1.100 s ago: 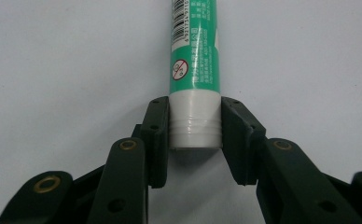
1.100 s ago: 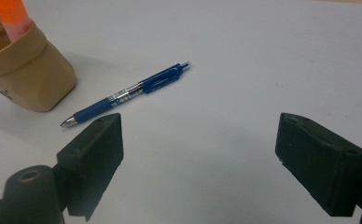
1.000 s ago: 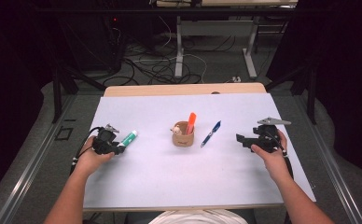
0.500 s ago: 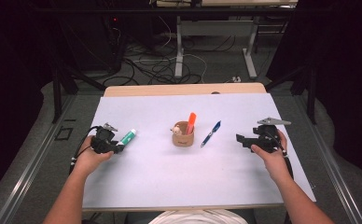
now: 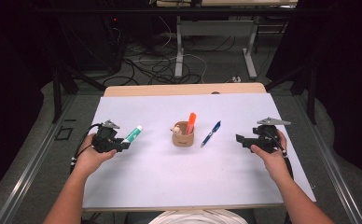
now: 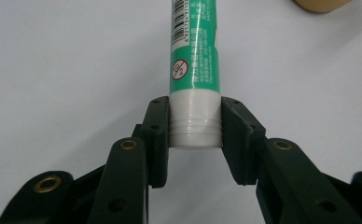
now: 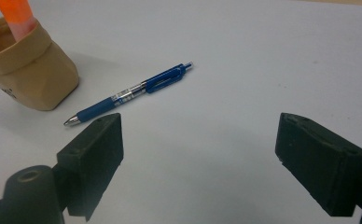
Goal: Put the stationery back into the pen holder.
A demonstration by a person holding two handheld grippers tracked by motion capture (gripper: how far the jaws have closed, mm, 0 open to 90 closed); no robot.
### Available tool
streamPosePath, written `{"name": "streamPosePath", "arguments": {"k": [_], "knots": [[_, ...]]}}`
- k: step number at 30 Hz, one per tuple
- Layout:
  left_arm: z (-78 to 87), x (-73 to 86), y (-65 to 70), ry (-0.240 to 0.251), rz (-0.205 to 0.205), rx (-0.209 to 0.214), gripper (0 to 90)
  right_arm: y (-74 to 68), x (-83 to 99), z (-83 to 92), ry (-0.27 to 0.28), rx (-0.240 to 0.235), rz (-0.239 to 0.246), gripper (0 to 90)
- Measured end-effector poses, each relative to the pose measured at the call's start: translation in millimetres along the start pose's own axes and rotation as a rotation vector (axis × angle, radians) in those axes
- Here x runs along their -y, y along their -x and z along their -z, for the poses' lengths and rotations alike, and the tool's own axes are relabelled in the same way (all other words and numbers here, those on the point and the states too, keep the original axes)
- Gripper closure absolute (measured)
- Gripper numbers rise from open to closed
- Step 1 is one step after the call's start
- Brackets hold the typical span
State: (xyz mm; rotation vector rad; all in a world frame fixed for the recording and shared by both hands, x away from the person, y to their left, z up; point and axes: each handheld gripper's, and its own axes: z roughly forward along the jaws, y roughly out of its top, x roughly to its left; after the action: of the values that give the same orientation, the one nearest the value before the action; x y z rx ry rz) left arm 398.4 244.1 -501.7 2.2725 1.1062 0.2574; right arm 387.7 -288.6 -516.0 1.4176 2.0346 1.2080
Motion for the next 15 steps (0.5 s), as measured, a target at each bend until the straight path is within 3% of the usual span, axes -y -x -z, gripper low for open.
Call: {"name": "streamPosePath", "arguments": {"k": [9, 15], "knots": [[6.0, -9.3, 19.0, 0.035, -0.040, 0.032, 64.9, -1.4, -0.2, -0.3, 0.004, -0.008, 0.011, 14.5], [8.8, -15.7, 31.2, 0.010, -0.055, 0.074, 64.9, -2.1, -0.3, -0.1, 0.008, -0.011, 0.016, 14.5]]}}
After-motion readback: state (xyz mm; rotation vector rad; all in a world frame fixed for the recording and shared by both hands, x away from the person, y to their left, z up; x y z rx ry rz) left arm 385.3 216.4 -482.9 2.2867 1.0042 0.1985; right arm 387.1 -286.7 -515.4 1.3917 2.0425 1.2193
